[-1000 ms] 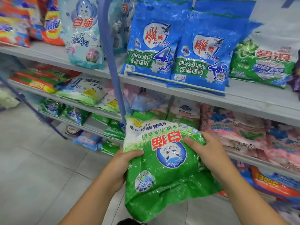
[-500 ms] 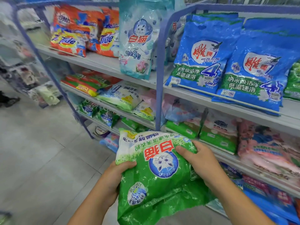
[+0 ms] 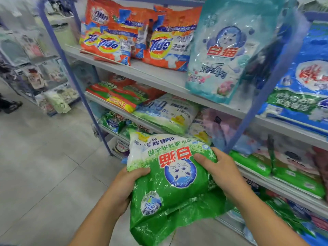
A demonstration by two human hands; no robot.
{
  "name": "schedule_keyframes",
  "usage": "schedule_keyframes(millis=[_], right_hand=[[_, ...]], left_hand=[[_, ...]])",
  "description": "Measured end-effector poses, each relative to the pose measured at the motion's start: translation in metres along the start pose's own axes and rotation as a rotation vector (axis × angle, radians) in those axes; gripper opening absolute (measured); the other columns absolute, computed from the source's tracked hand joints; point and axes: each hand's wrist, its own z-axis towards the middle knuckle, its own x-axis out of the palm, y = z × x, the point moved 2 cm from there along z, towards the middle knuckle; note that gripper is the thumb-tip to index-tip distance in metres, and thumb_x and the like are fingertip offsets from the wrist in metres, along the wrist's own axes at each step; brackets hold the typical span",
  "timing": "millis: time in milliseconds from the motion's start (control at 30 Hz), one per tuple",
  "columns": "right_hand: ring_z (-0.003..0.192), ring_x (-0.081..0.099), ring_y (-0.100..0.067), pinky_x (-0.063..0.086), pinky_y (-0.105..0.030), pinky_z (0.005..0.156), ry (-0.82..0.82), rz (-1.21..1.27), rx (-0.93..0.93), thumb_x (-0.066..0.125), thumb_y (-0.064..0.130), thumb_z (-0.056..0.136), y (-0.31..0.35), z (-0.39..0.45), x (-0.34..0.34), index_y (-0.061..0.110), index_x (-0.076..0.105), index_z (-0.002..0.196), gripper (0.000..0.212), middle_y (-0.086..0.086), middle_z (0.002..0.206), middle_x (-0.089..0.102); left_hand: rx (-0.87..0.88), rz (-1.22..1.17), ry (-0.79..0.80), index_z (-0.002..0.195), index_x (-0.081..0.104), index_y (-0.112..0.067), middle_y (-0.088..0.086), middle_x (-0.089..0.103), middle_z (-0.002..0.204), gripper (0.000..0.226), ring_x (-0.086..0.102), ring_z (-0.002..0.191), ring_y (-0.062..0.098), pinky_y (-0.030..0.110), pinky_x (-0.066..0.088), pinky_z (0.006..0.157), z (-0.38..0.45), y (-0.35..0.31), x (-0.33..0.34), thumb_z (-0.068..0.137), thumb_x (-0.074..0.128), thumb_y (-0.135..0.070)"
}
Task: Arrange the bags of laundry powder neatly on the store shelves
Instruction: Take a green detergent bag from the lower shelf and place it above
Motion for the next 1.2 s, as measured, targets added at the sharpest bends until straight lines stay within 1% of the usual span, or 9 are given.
schedule_keyframes(millis=[267,400,533,633,733,900,1067,1133,1200], right_hand=[[0.130,0.055,-0.014,0.043,-0.040,0.112,-0.036,-0.012,-0.023,0.075,0.075,0.065,0.027,0.064,0.043,0.029,0.051,0.144,0.095,0.008,0.148,0.053],[0.100,0.071,-0.006,0.057,-0.039,0.095,-0.034,-0.015,-0.011,0.077,0.060,0.068,0.032,0.120,0.057,0.044,0.065,0.106,0.043,0.017,0.112,0.074],[0.122,0.061,-0.011,0.047,-0.037,0.108,-0.042,-0.154,-0.056,0.072,0.079,0.063,0.032,0.196,0.067,0.033,0.058,0.136,0.087,0.012,0.135,0.063],[0.130,0.045,-0.009,0.034,-0.024,0.107,-0.043,-0.276,-0.022,0.073,0.062,0.078,0.038,0.257,0.080,0.027,0.051,0.144,0.078,0.013,0.135,0.052],[0.140,0.043,-0.029,0.031,-0.034,0.113,-0.060,-0.471,0.086,0.059,0.066,0.087,0.041,0.304,0.096,0.021,0.051,0.143,0.073,-0.006,0.151,0.049],[0.144,0.037,-0.031,0.028,-0.035,0.116,-0.173,-0.611,0.140,0.048,0.050,0.102,0.042,0.309,0.106,0.013,0.044,0.148,0.059,-0.012,0.156,0.042],[0.119,0.047,-0.018,0.035,-0.027,0.102,-0.687,-0.298,0.048,0.067,0.025,0.093,-0.001,0.211,0.133,0.014,0.054,0.131,0.041,0.002,0.126,0.048],[0.096,0.056,-0.025,0.042,-0.030,0.081,-0.811,-0.018,0.300,0.067,0.018,0.095,-0.028,0.169,0.152,0.009,0.056,0.115,0.025,-0.011,0.112,0.057],[0.072,0.057,-0.026,0.046,-0.033,0.063,-0.679,0.415,0.619,0.064,0.026,0.097,-0.045,0.155,0.183,0.002,0.057,0.108,0.027,-0.019,0.094,0.061]], left_hand=[[0.029,0.039,0.012,0.113,0.065,-0.011,0.016,0.079,0.101,0.020,0.077,0.086,0.033,0.042,0.059,0.083,0.060,-0.044,-0.030,0.094,0.062,-0.006],[0.062,0.052,0.007,0.117,0.066,-0.011,0.014,0.079,0.105,0.022,0.076,0.092,0.033,0.043,0.058,0.086,0.106,-0.067,-0.036,0.095,0.062,-0.007],[0.162,0.036,-0.035,0.126,0.064,-0.016,0.007,0.077,0.116,0.030,0.073,0.106,0.030,0.047,0.055,0.097,0.164,-0.083,-0.035,0.096,0.062,-0.011],[0.200,0.022,-0.095,0.125,0.065,-0.023,0.000,0.075,0.122,0.028,0.071,0.113,0.024,0.048,0.053,0.101,0.221,-0.080,-0.023,0.098,0.063,-0.016],[0.078,-0.065,-0.110,0.127,0.066,-0.021,0.004,0.073,0.125,0.032,0.069,0.115,0.028,0.056,0.050,0.104,0.280,-0.062,-0.007,0.095,0.067,-0.018],[-0.193,-0.351,-0.018,0.121,0.066,-0.012,0.011,0.077,0.111,0.022,0.075,0.096,0.025,0.045,0.058,0.086,0.295,-0.068,0.024,0.101,0.057,-0.017],[-0.371,-0.374,0.196,0.123,0.065,-0.003,0.019,0.077,0.109,0.033,0.077,0.089,0.027,0.042,0.060,0.080,0.293,-0.078,0.041,0.106,0.046,-0.024],[-0.416,-0.321,0.236,0.128,0.062,-0.002,0.019,0.075,0.113,0.035,0.075,0.097,0.029,0.042,0.059,0.088,0.295,-0.081,0.037,0.105,0.050,-0.025],[-0.436,-0.217,0.265,0.127,0.063,-0.006,0.015,0.076,0.113,0.033,0.072,0.102,0.028,0.043,0.054,0.098,0.297,-0.083,0.030,0.103,0.054,-0.026]])
